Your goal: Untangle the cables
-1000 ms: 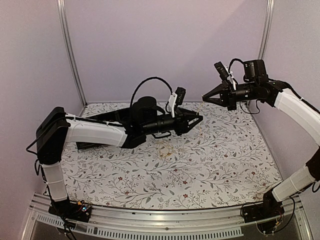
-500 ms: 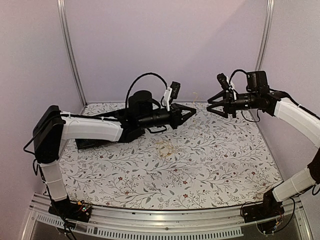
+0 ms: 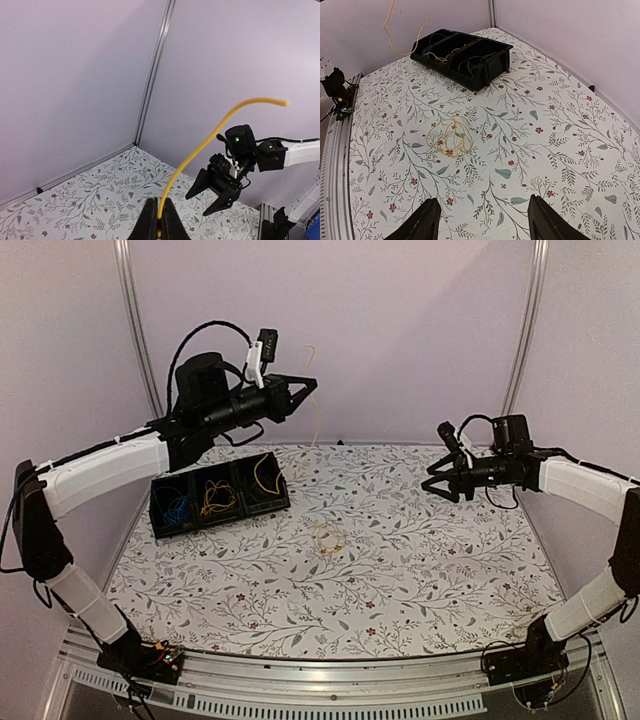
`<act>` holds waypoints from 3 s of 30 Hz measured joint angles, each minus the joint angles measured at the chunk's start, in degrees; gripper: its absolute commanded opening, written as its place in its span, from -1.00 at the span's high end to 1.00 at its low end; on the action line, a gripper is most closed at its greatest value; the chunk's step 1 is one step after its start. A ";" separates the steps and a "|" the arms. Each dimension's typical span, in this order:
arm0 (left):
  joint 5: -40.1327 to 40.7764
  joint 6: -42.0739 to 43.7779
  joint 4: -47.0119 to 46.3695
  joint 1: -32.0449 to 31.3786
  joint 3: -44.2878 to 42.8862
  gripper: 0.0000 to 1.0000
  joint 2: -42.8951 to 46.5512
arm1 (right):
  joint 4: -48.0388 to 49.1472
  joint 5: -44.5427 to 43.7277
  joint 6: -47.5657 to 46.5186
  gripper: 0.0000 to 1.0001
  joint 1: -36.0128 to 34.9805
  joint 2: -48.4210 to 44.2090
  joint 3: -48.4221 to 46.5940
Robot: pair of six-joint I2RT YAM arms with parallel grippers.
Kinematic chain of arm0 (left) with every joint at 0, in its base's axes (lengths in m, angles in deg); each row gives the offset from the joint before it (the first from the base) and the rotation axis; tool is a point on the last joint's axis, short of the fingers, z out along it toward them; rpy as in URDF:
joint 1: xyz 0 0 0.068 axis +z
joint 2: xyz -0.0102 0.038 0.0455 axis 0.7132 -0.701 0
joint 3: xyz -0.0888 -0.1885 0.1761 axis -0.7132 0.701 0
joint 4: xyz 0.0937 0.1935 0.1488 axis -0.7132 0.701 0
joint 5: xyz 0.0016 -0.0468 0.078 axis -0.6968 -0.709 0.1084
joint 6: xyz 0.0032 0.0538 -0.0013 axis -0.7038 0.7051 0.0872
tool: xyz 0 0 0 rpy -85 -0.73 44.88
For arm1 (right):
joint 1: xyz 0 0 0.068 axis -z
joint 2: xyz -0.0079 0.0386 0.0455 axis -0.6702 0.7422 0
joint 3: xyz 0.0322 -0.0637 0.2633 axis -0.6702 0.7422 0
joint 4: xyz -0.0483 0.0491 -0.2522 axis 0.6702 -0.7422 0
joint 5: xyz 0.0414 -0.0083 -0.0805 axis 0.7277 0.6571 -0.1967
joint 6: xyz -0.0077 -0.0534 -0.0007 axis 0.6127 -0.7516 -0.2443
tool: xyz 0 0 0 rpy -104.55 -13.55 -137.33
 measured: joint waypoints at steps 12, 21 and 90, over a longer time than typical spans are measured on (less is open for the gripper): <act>-4.57 2.38 8.15 13.81 -2.03 1.00 -3.54 | -2.21 -1.68 -3.65 -0.27 0.00 1.92 -0.50; -9.07 3.48 11.28 18.08 -7.85 1.00 -14.27 | -2.62 -2.23 -5.16 -0.27 0.00 1.14 -0.50; 20.02 0.35 26.32 28.24 7.69 0.79 -21.14 | -8.57 -3.43 -9.27 -0.22 -1.29 3.10 -2.51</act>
